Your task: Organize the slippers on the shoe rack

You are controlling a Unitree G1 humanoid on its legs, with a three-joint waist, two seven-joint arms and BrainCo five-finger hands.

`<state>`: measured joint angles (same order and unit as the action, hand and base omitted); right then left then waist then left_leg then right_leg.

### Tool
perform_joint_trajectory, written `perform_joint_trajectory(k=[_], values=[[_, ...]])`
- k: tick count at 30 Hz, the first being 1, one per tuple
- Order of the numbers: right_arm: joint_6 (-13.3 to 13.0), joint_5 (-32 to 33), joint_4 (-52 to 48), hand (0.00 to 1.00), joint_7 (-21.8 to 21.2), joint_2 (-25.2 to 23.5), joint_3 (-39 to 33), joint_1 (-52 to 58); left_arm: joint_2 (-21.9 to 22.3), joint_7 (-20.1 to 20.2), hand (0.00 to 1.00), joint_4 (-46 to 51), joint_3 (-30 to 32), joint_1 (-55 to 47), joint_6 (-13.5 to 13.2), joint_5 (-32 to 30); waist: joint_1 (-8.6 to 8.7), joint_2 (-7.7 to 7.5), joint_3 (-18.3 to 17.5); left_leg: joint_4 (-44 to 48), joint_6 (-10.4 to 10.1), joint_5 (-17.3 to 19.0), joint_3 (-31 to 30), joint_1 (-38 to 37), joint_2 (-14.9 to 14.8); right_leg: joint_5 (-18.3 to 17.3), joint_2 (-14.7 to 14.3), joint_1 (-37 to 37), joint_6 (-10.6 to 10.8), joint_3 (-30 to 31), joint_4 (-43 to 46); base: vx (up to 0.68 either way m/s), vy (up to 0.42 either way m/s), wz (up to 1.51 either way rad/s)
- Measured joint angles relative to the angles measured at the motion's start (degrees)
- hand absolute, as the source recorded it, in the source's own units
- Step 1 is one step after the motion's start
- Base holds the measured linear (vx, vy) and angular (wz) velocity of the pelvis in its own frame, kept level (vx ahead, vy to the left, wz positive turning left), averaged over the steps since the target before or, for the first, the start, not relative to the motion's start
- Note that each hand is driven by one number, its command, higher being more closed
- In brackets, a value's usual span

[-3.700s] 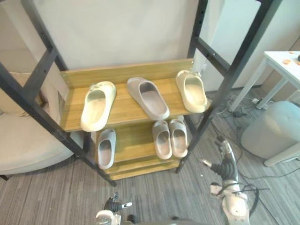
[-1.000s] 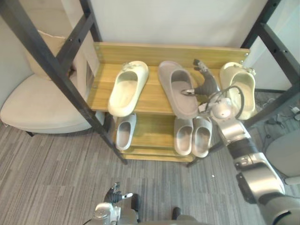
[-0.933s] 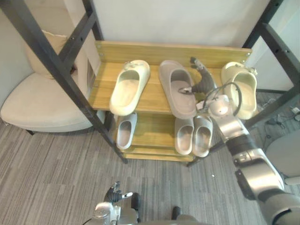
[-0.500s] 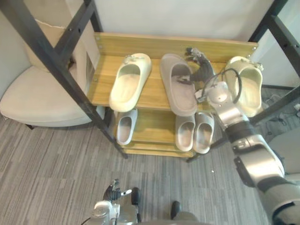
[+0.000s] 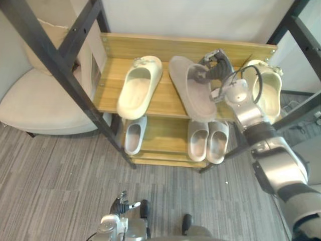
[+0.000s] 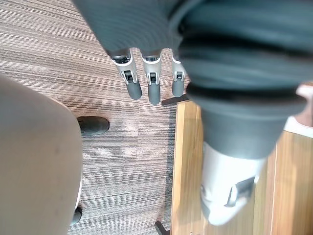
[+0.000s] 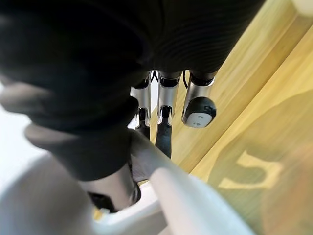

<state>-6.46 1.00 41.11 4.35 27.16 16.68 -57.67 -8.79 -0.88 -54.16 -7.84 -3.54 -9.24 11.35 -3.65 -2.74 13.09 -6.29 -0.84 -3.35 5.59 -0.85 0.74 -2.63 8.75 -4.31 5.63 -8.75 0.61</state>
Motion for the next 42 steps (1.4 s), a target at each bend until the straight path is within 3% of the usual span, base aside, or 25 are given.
perform_joint_trajectory(k=[8, 15, 20, 27, 36, 42], values=[[-0.3, 1.3, -10.9, 1.00, 0.4, 0.6, -4.0, 10.1, 0.0, 0.0, 0.00, -0.2, 0.1, 0.0, 0.1, -0.1, 0.50, 0.01, 0.0, 0.0, 0.0, 0.0, -0.1, -0.5, 0.2, 0.0, 0.0, -0.5, 0.0, 0.0, 0.0, 0.00, 0.000, 0.00], [-0.8, -1.0, -26.6, 1.00, 1.4, 0.5, -11.3, 20.5, 0.1, 0.0, 0.00, -0.6, 0.3, -0.1, 1.0, -1.3, 1.71, 0.14, -0.1, 0.3, 0.0, 0.0, -0.1, -1.4, 0.3, -0.1, 0.0, -1.3, 0.1, 0.1, -0.2, 0.00, 0.000, 0.00], [-2.6, -1.0, -36.3, 1.00, 1.5, 0.5, -14.3, 25.7, 0.6, 0.1, 0.00, -1.1, 1.5, -0.1, 1.1, -2.4, 2.04, 0.24, -0.8, 0.3, -0.1, -0.1, 0.0, -1.7, -0.1, -0.1, 0.0, -1.5, 0.1, 0.2, -0.7, -0.02, -0.004, -0.01], [-6.6, -0.9, -48.4, 1.00, 0.7, 0.3, -16.6, 34.4, 1.0, 0.8, 0.00, -1.7, 1.9, -1.7, 1.2, -2.9, 3.35, 0.64, -4.6, 0.3, -0.1, -0.1, 0.2, -2.1, -0.2, -0.1, 0.0, -1.4, 0.1, 0.6, 0.0, -0.01, 0.000, -0.01], [-9.0, 0.2, -58.7, 1.00, -3.2, -4.5, -15.7, 50.0, 1.2, 1.2, 0.00, -3.6, 1.7, -2.0, 1.1, -3.5, 3.74, 1.35, -7.4, 0.0, -0.6, -0.2, 0.4, -2.4, -0.3, -1.6, 0.1, -0.5, 0.3, 1.2, 2.2, -0.05, 0.001, -0.01], [-8.9, 0.2, -57.8, 1.00, -5.6, -7.5, -9.1, 58.0, 1.0, 1.2, 0.00, -3.8, -0.2, -2.1, 1.0, -3.5, 3.83, 1.43, -7.8, 0.1, -0.6, -0.2, 1.2, -2.6, -0.5, -1.8, 0.1, -0.2, 0.1, 1.6, 2.6, -0.01, 0.005, -0.07]])
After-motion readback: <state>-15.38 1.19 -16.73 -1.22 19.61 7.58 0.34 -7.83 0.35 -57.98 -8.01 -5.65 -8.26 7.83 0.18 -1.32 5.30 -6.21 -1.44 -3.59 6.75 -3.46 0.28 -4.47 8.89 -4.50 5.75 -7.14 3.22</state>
